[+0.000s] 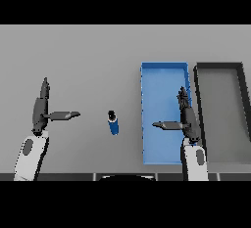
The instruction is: Pick up the blue pipe and place it into the blue bin.
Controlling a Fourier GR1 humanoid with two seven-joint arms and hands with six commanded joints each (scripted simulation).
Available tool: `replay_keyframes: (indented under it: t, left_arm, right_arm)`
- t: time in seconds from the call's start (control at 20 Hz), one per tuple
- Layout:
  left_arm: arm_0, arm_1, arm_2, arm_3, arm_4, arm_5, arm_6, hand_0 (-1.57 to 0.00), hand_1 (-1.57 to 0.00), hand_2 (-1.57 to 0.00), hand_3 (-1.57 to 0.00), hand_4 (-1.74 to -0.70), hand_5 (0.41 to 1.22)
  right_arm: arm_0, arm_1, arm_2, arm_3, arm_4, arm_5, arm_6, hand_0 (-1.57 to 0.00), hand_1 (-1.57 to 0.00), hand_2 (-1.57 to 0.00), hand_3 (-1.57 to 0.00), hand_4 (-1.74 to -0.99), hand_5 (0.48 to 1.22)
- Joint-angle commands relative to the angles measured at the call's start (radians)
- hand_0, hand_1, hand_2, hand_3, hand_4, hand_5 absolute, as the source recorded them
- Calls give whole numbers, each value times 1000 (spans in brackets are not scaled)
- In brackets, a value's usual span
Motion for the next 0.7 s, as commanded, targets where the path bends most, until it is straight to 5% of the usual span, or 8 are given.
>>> replay_keyframes:
  t: [0.0,0.25,0.35,0.65]
  left_arm:
    - [3,-1,-1,-4,-1,2,-7,1,1,1,1,-1006,586]
    - [34,-6,-16,-46,-15,23,-10,1,1,1,1,-1006,586]
    - [89,98,-69,-68,-32,-142,-112,1,1,1,1,-1011,588]
    - [115,168,-88,-75,-21,-254,-150,1,1,1,1,-1009,589]
  right_arm:
    - [4,-1,0,-2,-1,1,-3,1,1,1,1,-1222,603]
    - [30,-17,-9,-18,-16,13,-12,1,1,1,1,-1222,603]
    - [111,-104,46,-82,66,69,-129,1,1,1,1,-1227,603]
    - [141,-143,79,-156,104,86,-72,1,1,1,1,-1226,593]
